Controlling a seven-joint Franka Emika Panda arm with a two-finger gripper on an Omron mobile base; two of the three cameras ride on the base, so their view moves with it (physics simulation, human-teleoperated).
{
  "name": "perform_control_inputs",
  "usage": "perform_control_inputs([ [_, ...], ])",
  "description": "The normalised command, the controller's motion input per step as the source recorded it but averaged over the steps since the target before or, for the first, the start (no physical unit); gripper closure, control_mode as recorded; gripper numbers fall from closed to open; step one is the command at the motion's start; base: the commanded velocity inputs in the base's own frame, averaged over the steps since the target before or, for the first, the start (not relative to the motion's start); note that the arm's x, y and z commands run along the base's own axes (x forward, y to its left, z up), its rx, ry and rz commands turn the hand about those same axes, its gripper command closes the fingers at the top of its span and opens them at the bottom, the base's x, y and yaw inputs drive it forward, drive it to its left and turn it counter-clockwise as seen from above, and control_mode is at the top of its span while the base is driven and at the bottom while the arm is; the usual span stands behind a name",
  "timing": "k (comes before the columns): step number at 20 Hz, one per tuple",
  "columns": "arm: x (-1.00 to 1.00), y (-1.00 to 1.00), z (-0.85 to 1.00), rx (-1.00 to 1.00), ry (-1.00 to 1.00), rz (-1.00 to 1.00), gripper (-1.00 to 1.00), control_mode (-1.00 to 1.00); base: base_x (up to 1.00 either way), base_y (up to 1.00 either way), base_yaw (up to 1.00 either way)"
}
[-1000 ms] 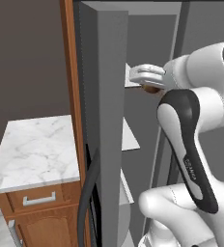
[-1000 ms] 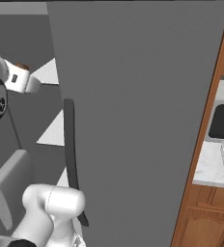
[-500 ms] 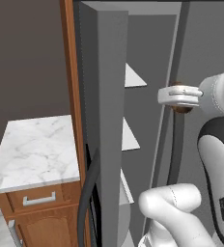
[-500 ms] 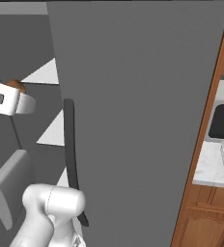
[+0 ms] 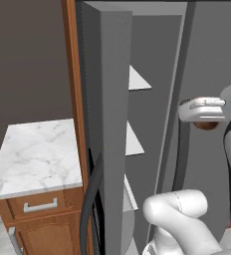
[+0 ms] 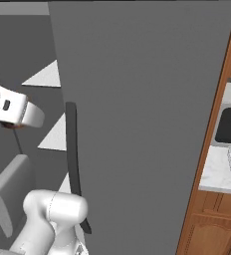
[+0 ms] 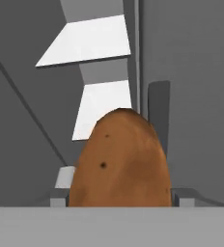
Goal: Take the lemon and potato out of the freezer and place them in the tupperware container on the counter. Then put the tupperware containing the vegetables back in the freezer.
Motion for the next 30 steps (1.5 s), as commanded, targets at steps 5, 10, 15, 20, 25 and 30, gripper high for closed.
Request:
perform_control_inputs([
  [5, -0.02, -0.06, -0.36, -0.03, 0.17, 0.00, 1.00, -1.00, 0.00, 0.00, 0.00],
  [10, 0.00, 0.00, 0.00, 0.00, 0.00, 0.00, 1.00, 1.00, -0.81, -0.28, -0.03],
  [15, 0.00, 0.00, 0.00, 0.00, 0.00, 0.00, 1.00, 1.00, -0.74, -0.94, -0.12],
  [20, 0.00, 0.00, 0.00, 0.00, 0.00, 0.00, 1.00, 1.00, -0.07, -1.00, -0.11],
  [25, 0.00, 0.00, 0.00, 0.00, 0.00, 0.00, 1.00, 1.00, 0.12, -1.00, -0.05],
  [30, 0.00, 0.00, 0.00, 0.00, 0.00, 0.00, 1.00, 1.00, 0.46, -1.00, 0.00],
])
